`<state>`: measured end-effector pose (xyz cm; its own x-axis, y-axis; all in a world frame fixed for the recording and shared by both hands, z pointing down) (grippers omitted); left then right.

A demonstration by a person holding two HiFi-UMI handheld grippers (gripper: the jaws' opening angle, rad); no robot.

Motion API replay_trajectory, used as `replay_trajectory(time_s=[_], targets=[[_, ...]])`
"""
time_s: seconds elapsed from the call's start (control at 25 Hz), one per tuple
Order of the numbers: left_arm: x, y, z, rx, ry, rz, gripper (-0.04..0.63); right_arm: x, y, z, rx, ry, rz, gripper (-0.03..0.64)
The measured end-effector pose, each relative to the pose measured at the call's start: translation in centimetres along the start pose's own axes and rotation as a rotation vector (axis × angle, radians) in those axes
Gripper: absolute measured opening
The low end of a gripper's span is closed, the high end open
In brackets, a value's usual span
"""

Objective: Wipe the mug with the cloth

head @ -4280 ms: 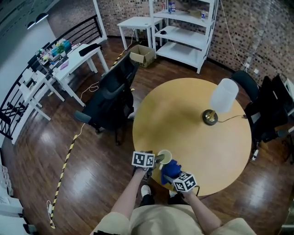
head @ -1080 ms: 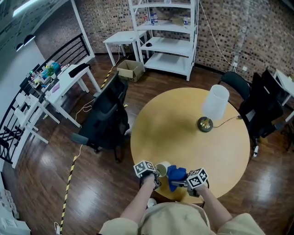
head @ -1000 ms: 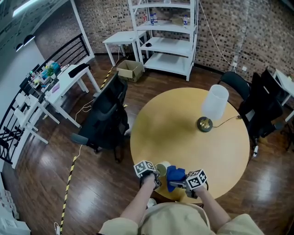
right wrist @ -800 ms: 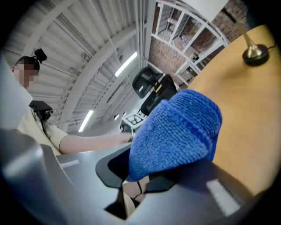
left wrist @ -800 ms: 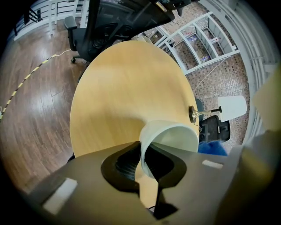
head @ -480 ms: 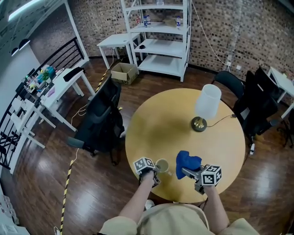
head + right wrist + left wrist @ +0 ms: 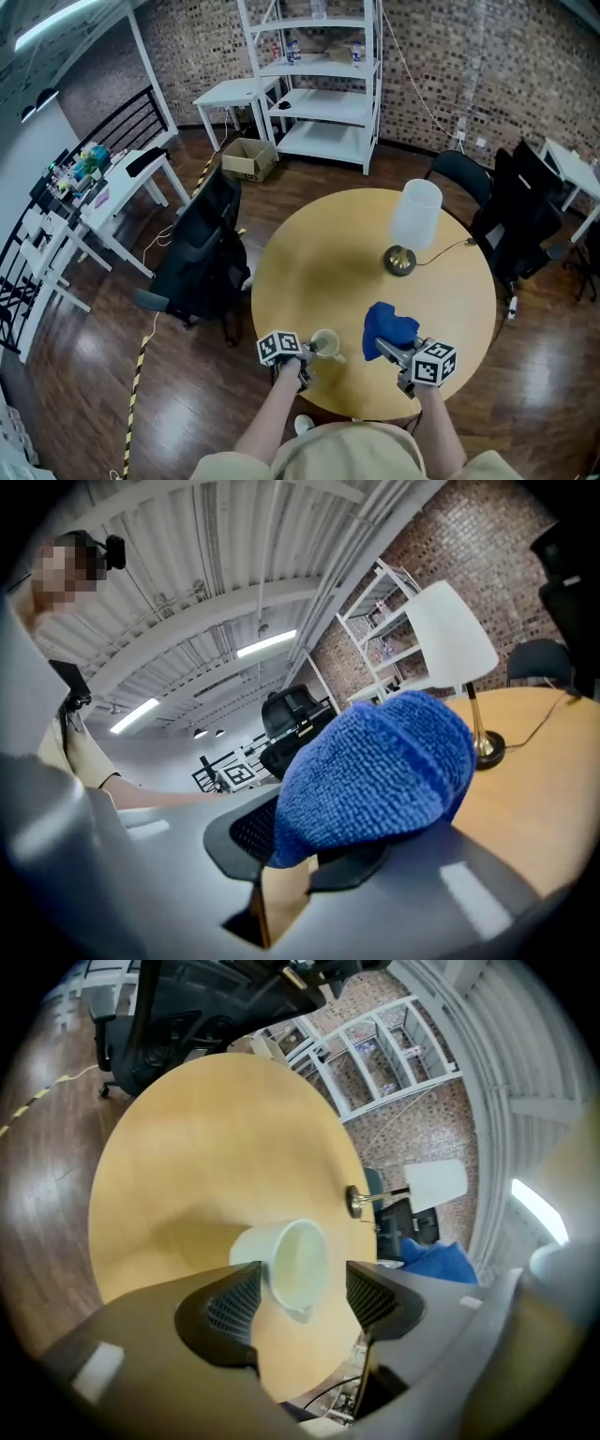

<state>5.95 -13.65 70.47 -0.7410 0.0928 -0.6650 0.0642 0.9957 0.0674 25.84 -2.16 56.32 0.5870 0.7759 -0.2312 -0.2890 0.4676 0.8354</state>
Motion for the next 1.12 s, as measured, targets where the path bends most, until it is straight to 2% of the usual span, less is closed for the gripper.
replay_trajectory(time_s=[0.04, 0.08, 0.16, 0.24, 0.36, 0.52, 0.6, 0.68, 0.76, 0.84, 0.88, 1.12], targets=[[0.6, 0.0, 1.3, -0.016, 0.074, 0.005, 0.329, 0.1, -0.8, -0.1, 0.045, 0.029, 0.018, 0.061], [1.2, 0.0, 2.7, -0.039, 0.147, 0.013, 0.434, 0.1, -1.7, -0.1, 0.096, 0.066, 0.032, 0.062], [2.8, -0.2, 5.3, -0.11, 0.242, 0.043, 0.44, 0.0, -3.5, -0.4, 0.181, 0.136, 0.06, 0.063], [4.7, -0.8, 7.3, -0.208, 0.251, 0.101, 0.44, -0.3, -5.5, -1.0, 0.23, 0.173, 0.099, 0.063], [7.7, -2.4, 10.0, -0.393, 0.191, 0.256, 0.44, -0.5, -8.3, -2.3, 0.274, 0.19, 0.15, 0.063], [13.0, -4.7, 14.9, -0.737, 0.03, 0.573, 0.439, -0.2, -11.6, -3.5, 0.351, 0.273, 0.215, 0.064], [15.4, -5.2, 16.9, -0.853, -0.038, 0.71, 0.429, 0.2, -12.8, -3.9, 0.386, 0.326, 0.244, 0.064], [17.5, -5.4, 18.4, -0.923, -0.101, 0.832, 0.407, 0.6, -13.9, -4.6, 0.422, 0.367, 0.261, 0.064], [19.3, -5.3, 19.9, -1.001, -0.185, 0.94, 0.395, 0.9, -14.7, -5.5, 0.502, 0.426, 0.241, 0.064], [20.4, -4.9, 21.4, -1.084, -0.243, 1.004, 0.377, 0.8, -15.3, -6.2, 0.562, 0.465, 0.224, 0.064], [20.6, -4.7, 22.1, -1.107, -0.248, 1.016, 0.377, 0.7, -15.4, -6.4, 0.562, 0.464, 0.229, 0.063], [20.2, -4.4, 22.1, -1.073, -0.203, 1.044, 0.328, -0.2, -14.8, -7.3, 0.487, 0.38, 0.24, 0.063]])
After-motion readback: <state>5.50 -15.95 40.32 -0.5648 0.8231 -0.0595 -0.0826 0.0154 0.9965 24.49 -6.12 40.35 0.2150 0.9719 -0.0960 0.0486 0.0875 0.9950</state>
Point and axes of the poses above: the fingertips, and each gripper's own axes: x backward along the fingers, z to its right, y out of its underside, the point moved 5 cm from there along x, backward along the fingers, and after that the axes turned 5 degrees about -y, right-handed, at the moved point
